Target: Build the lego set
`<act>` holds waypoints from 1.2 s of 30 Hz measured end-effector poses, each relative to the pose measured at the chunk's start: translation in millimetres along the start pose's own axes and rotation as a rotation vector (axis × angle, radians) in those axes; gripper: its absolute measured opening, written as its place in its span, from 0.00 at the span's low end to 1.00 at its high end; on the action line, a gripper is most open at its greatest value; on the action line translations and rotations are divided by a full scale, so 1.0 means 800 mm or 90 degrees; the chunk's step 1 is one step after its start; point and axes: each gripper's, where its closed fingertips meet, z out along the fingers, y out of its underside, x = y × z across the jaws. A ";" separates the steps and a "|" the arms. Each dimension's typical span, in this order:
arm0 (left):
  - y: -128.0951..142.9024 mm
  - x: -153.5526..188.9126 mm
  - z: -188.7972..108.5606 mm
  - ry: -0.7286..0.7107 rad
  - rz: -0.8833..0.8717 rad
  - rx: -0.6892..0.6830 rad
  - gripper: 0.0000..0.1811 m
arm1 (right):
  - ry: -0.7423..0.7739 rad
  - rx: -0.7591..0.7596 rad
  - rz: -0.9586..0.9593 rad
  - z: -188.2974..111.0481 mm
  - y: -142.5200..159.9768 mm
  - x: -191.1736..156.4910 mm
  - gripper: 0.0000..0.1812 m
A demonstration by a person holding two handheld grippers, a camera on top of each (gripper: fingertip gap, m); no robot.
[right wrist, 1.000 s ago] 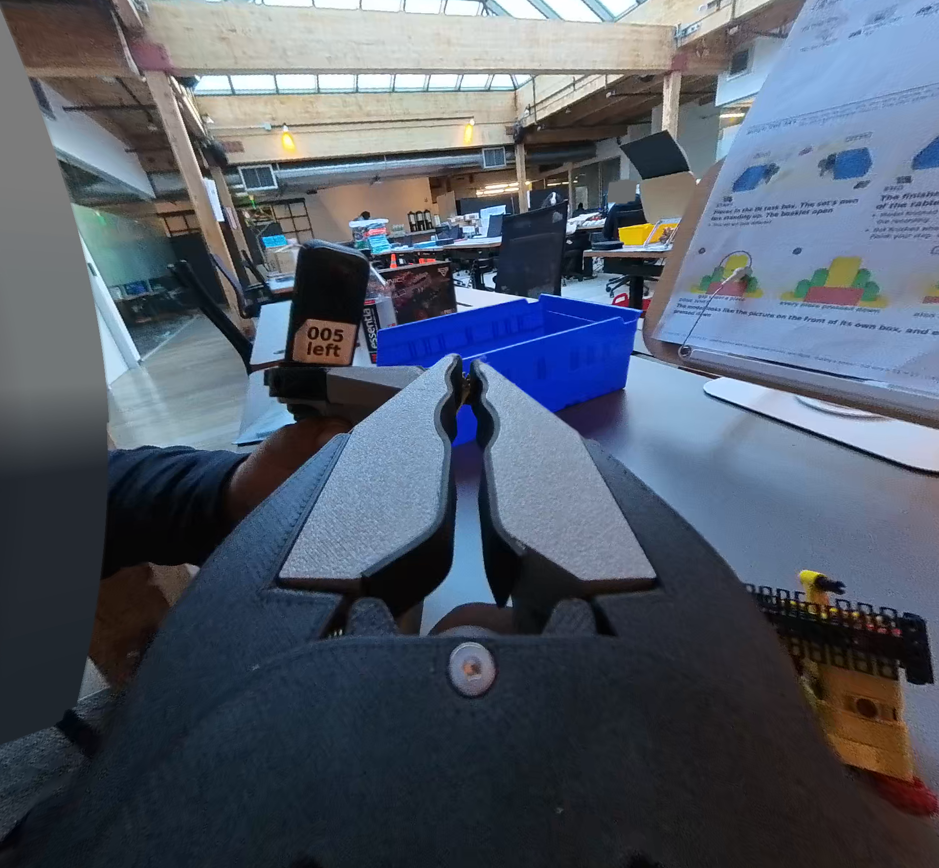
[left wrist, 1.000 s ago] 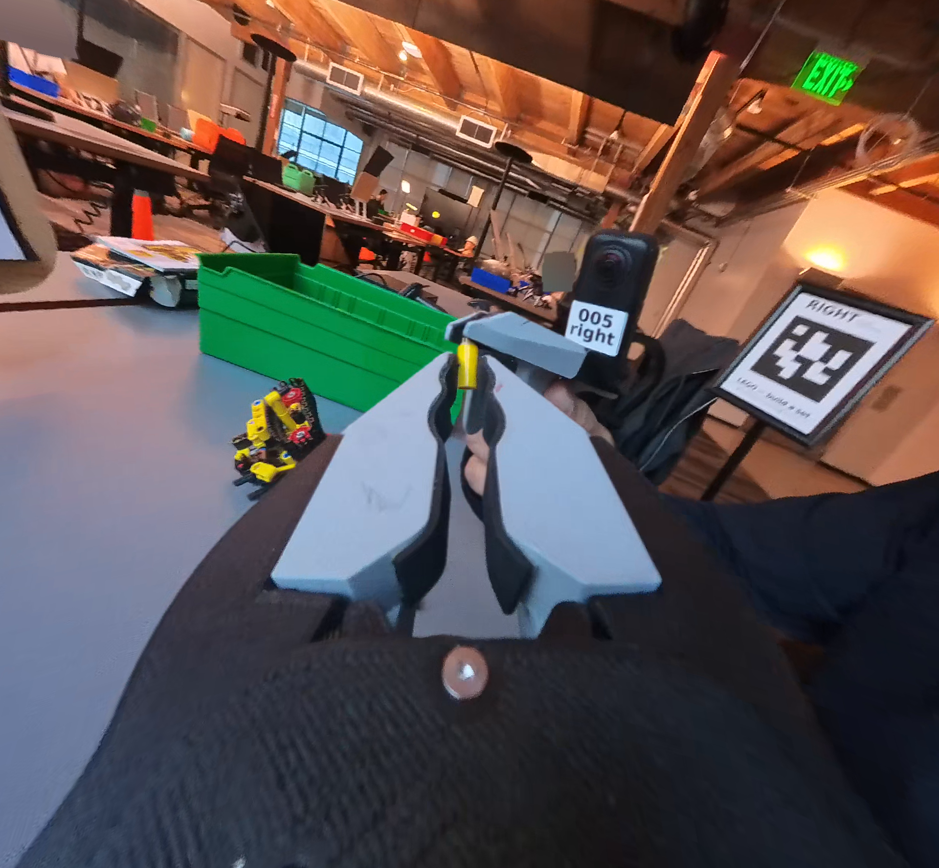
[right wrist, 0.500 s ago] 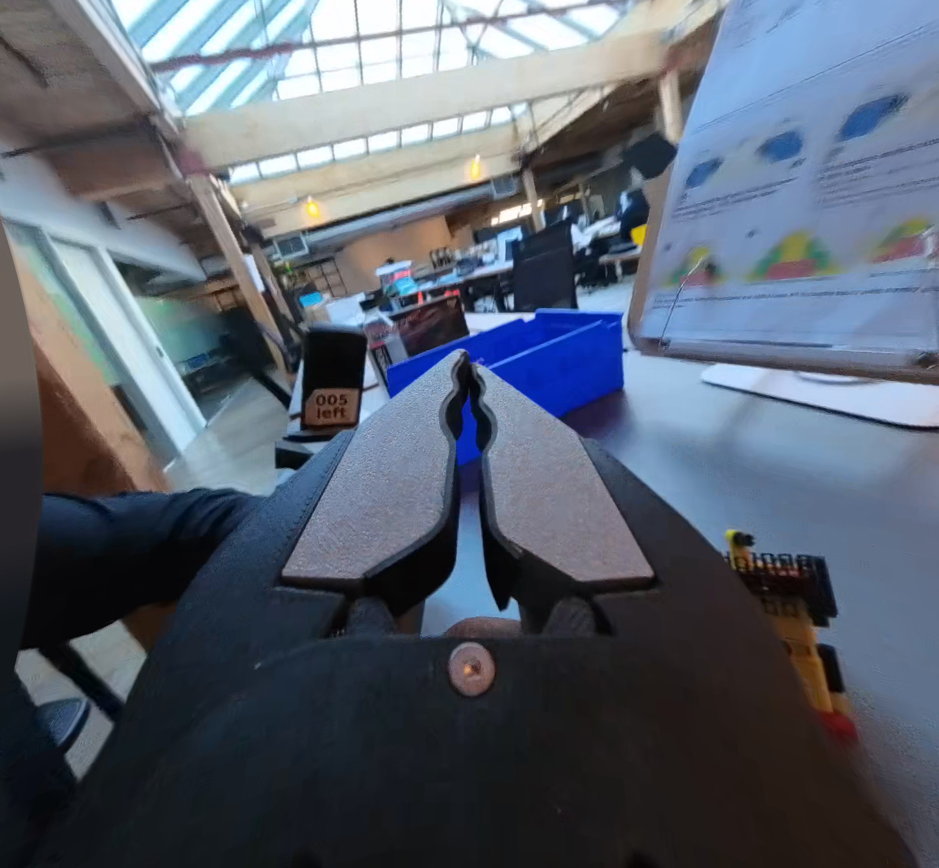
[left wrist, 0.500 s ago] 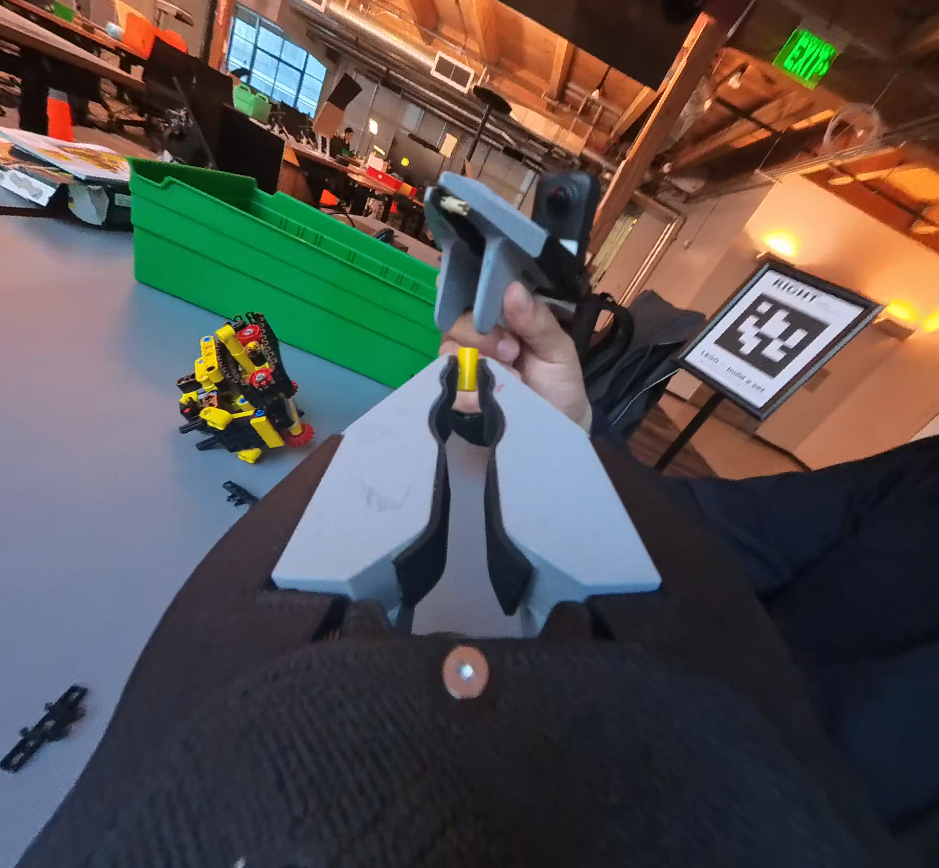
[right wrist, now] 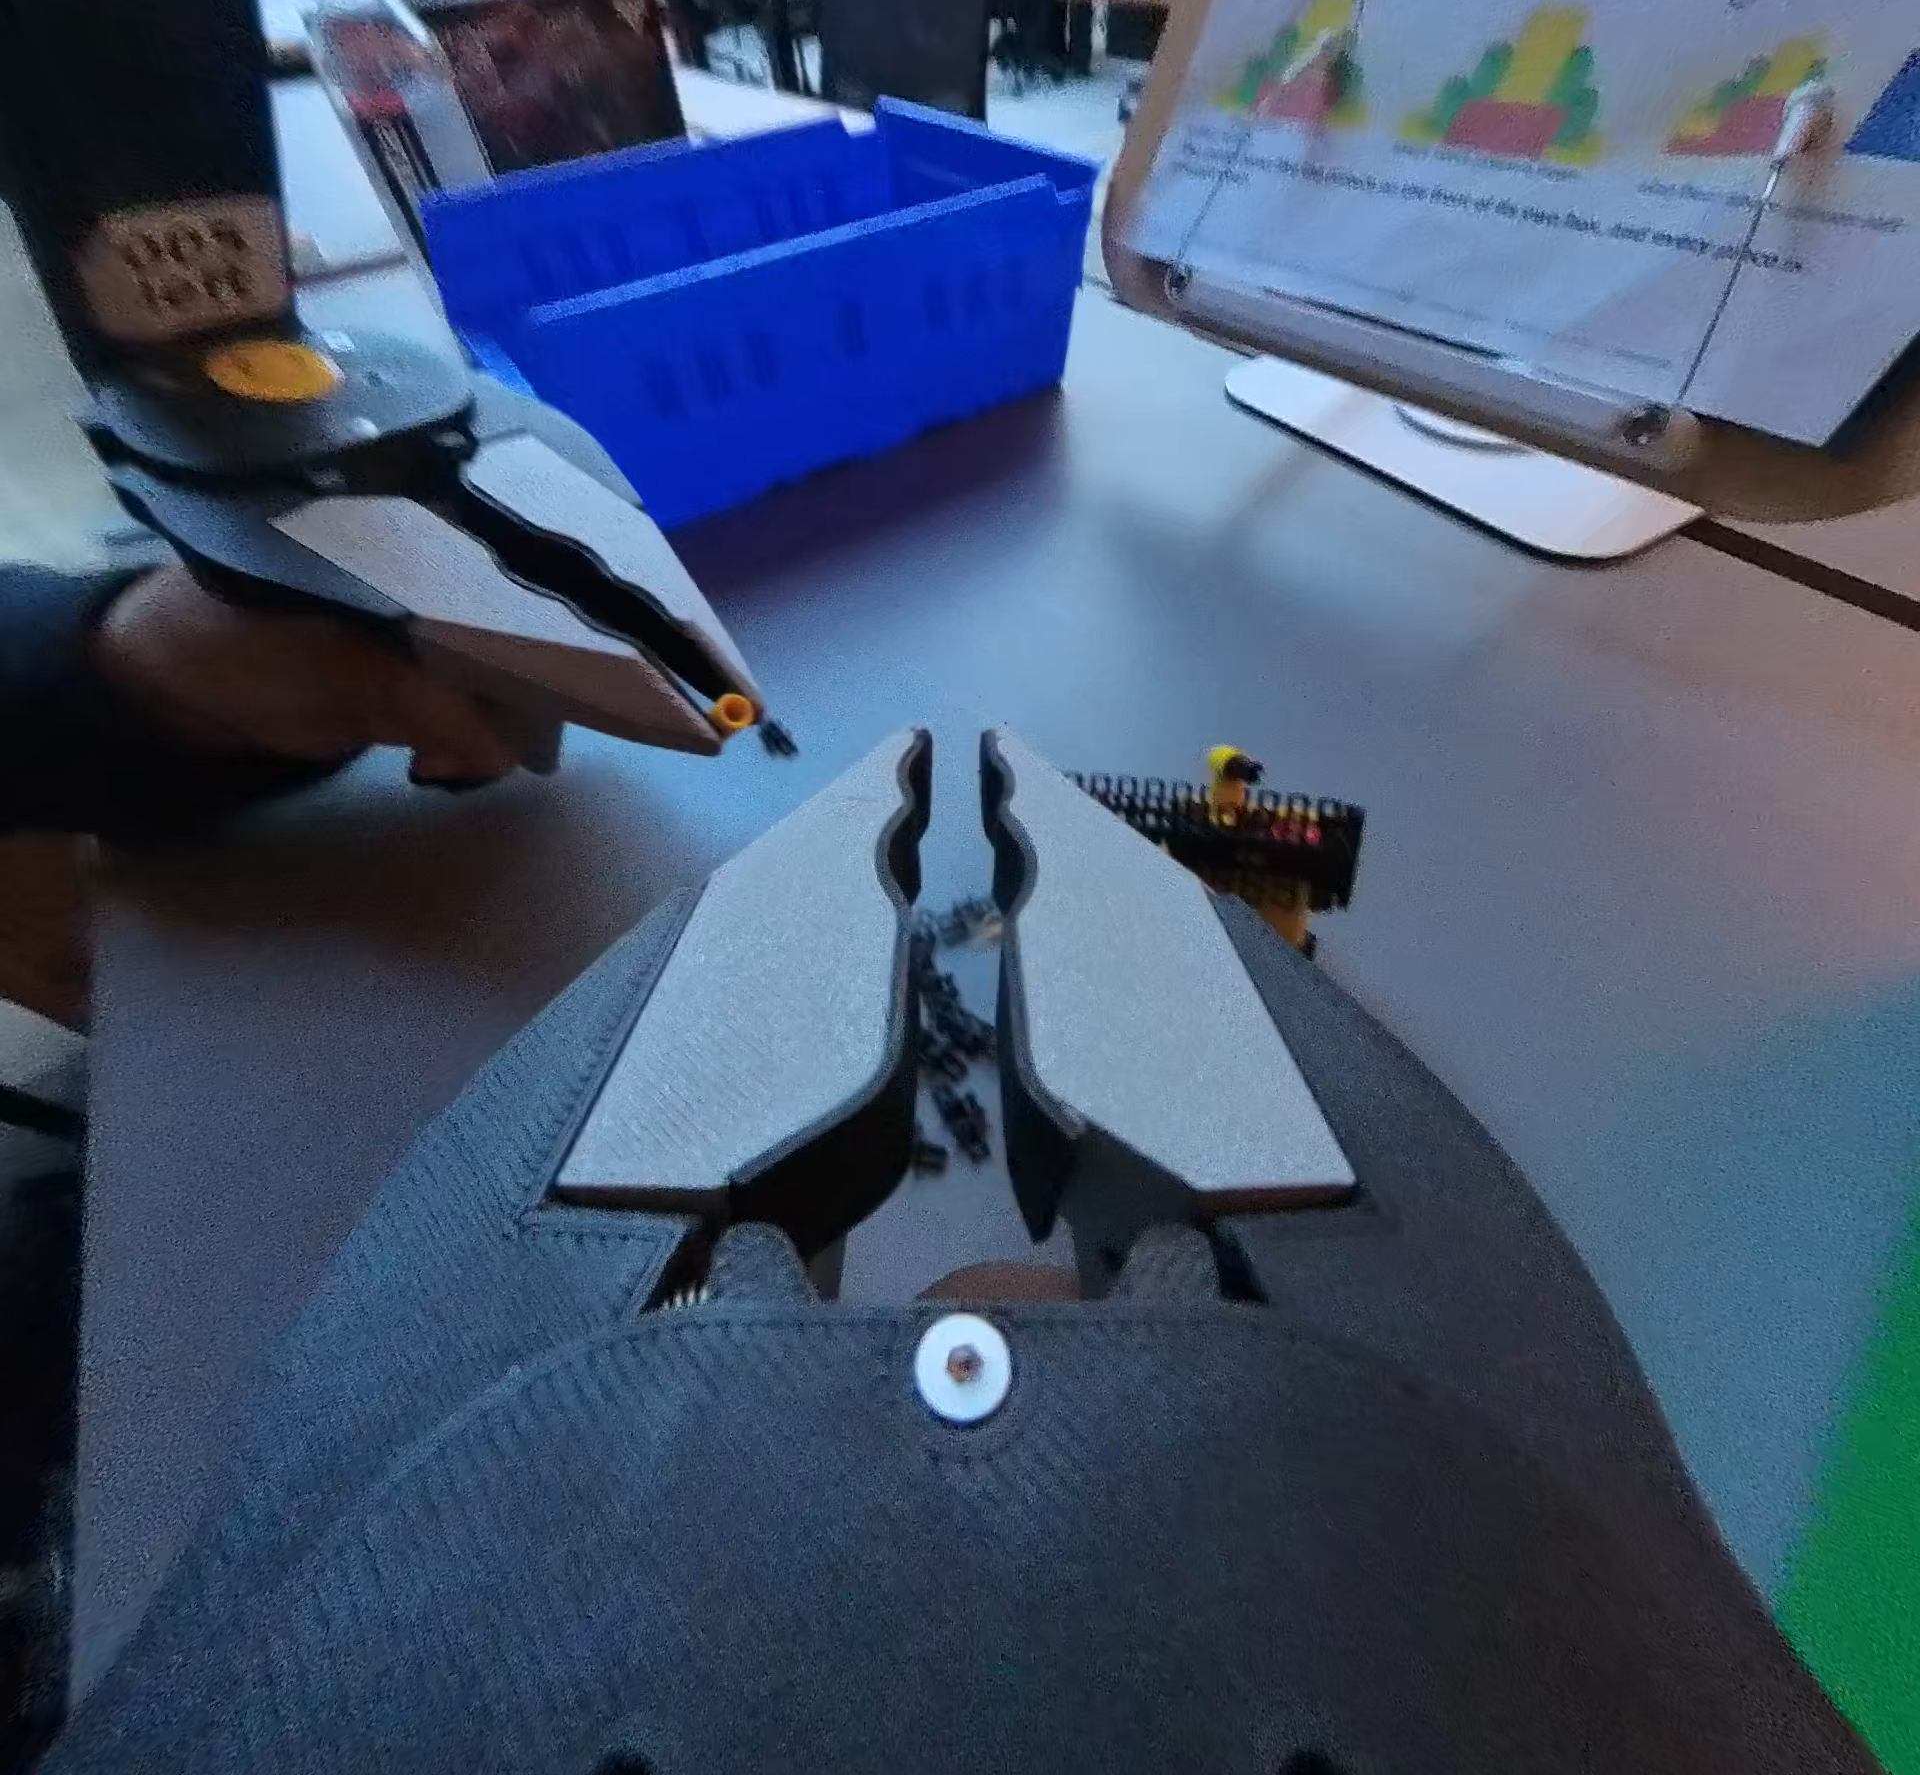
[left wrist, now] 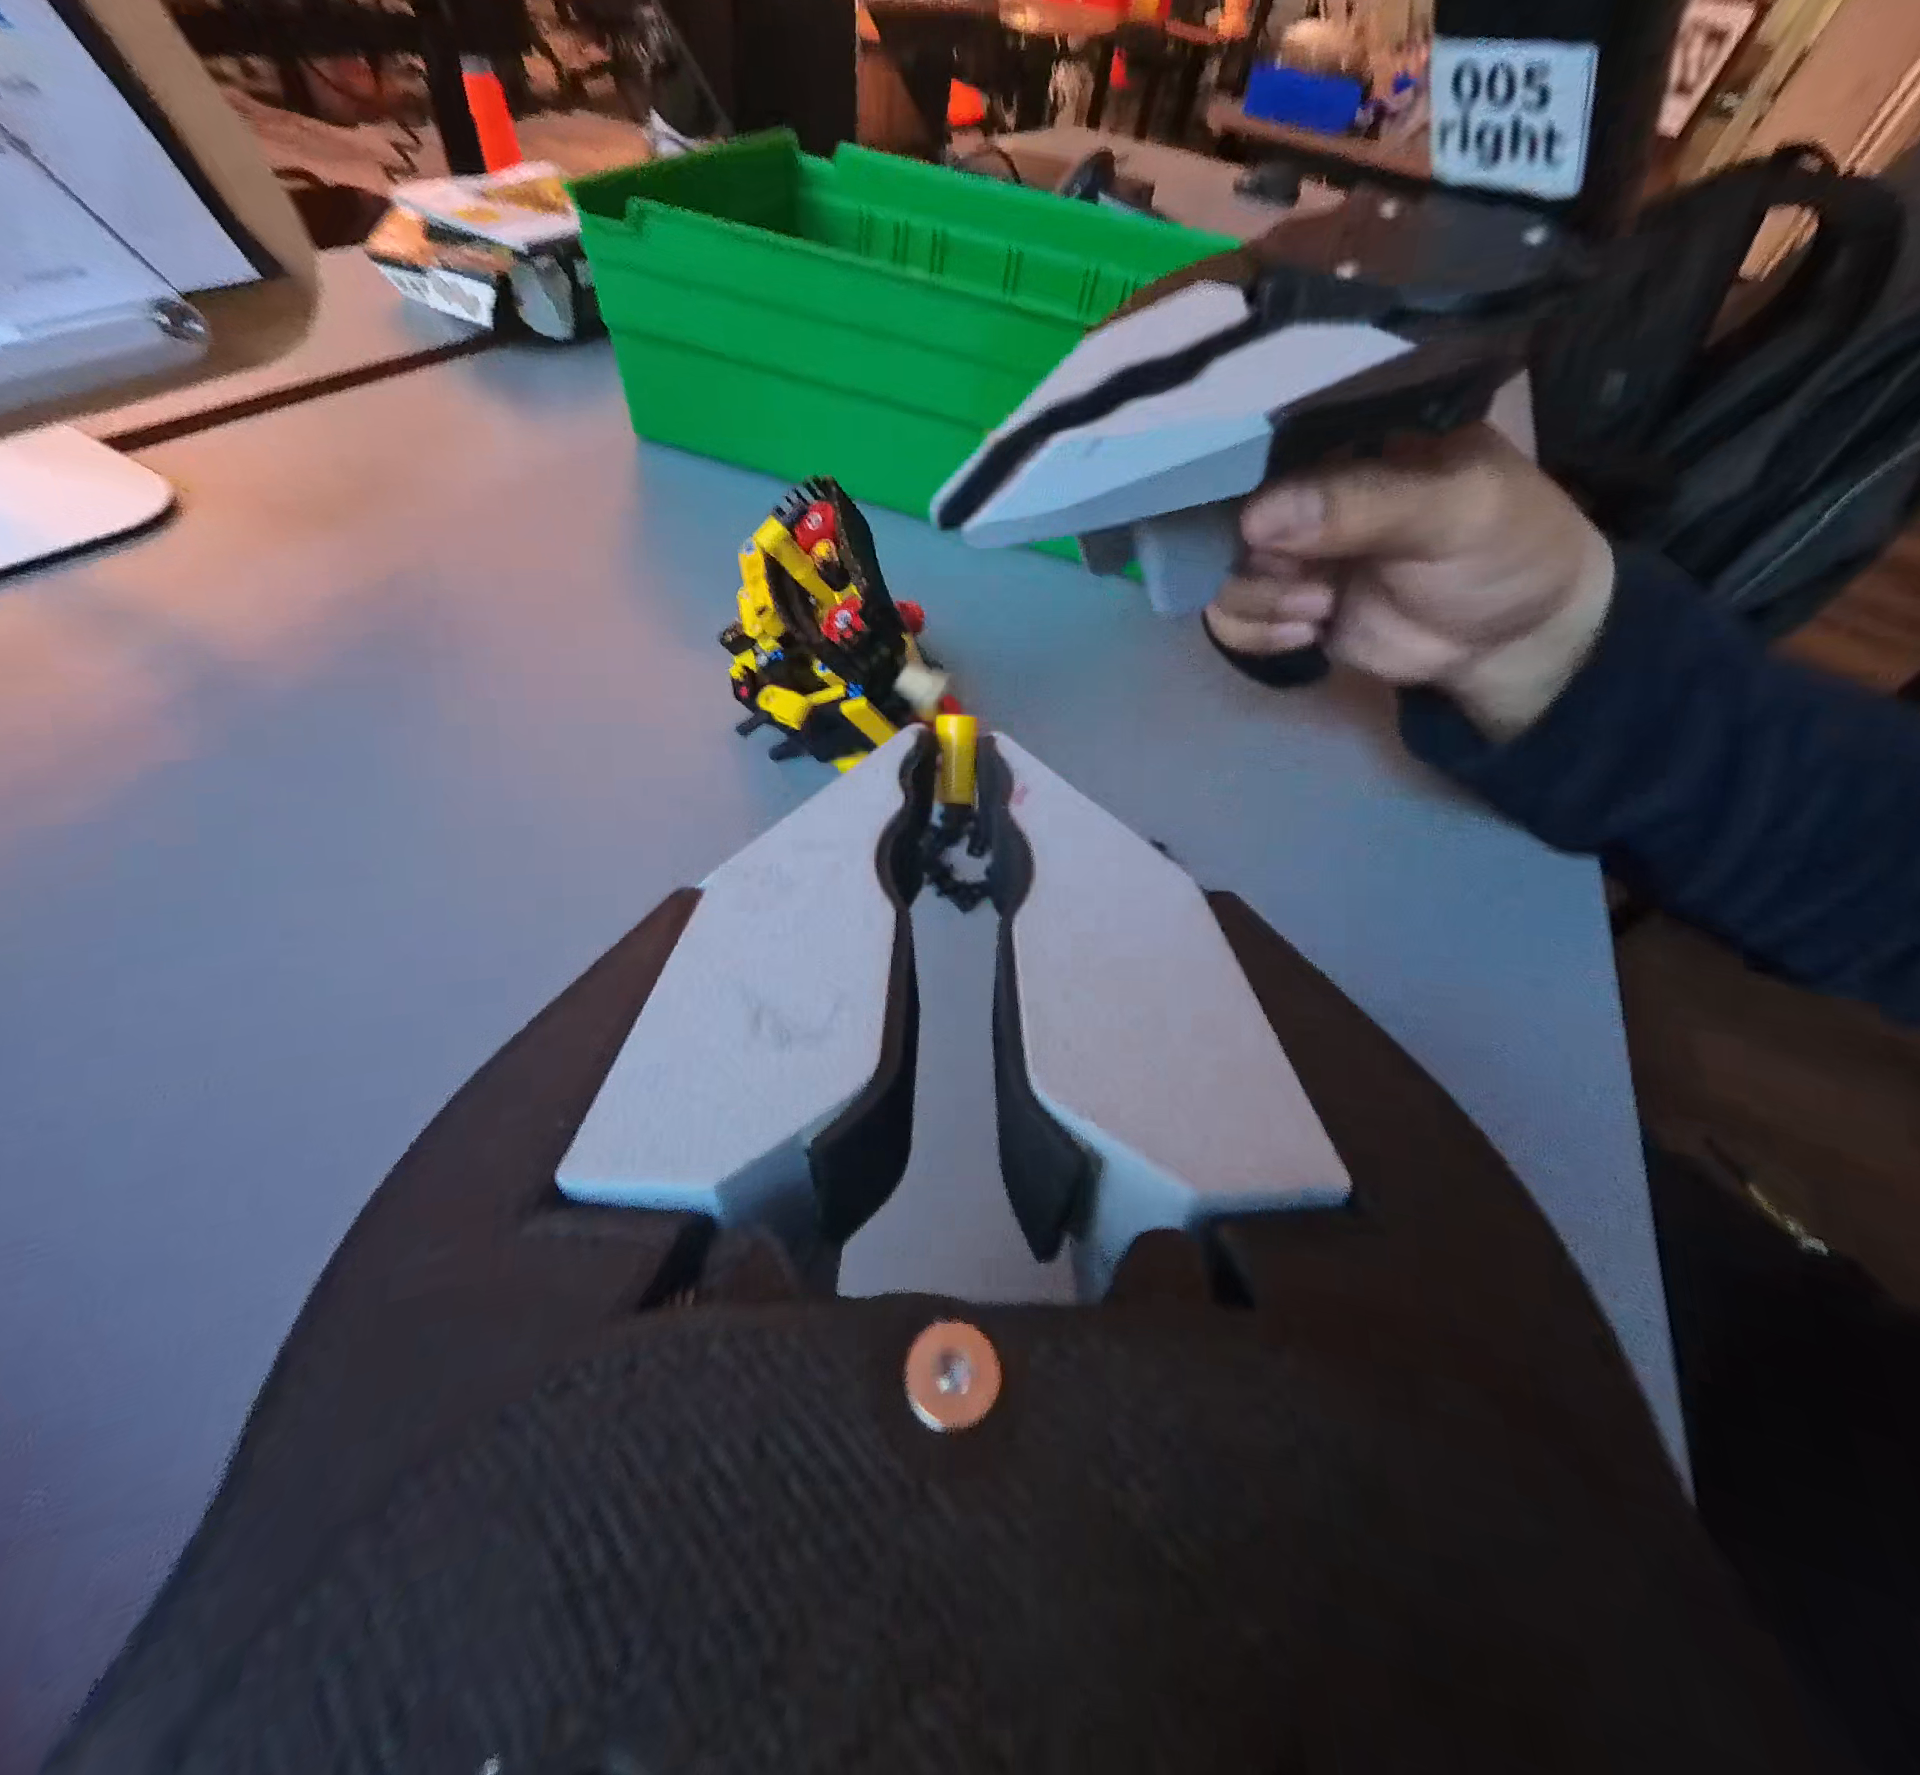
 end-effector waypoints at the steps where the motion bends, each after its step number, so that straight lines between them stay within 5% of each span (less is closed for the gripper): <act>1: 0.006 0.005 0.004 0.010 0.005 -0.014 0.02 | 0.008 -0.014 -0.009 -0.003 0.006 0.005 0.02; 6: 0.021 0.009 0.013 0.004 0.053 -0.051 0.03 | 0.070 0.085 -0.007 -0.051 -0.029 0.031 0.00; 8: 0.020 0.006 0.013 -0.004 0.062 -0.051 0.02 | 0.096 0.051 -0.008 -0.064 -0.022 0.041 0.12; 10: 0.020 0.005 0.012 -0.004 0.059 -0.051 0.03 | 0.092 -0.013 -0.004 -0.074 0.002 0.040 0.13; 16: 0.022 0.006 0.012 -0.006 0.071 -0.064 0.02 | 0.052 -0.126 -0.028 -0.143 0.087 -0.025 0.17; 19: 0.020 0.011 0.012 0.000 0.078 -0.060 0.02 | -0.091 -0.118 -0.063 -0.195 0.114 -0.101 0.14; 24: 0.029 0.022 0.020 0.009 0.117 -0.080 0.02 | -0.035 -0.079 -0.047 -0.248 0.131 -0.103 0.14; 27: 0.036 0.020 0.023 -0.009 0.163 -0.096 0.02 | -0.055 -0.022 -0.043 -0.262 0.125 -0.117 0.14; 36: 0.059 0.027 0.025 0.012 0.259 -0.165 0.02 | -0.112 -0.099 -0.085 -0.246 0.193 -0.167 0.12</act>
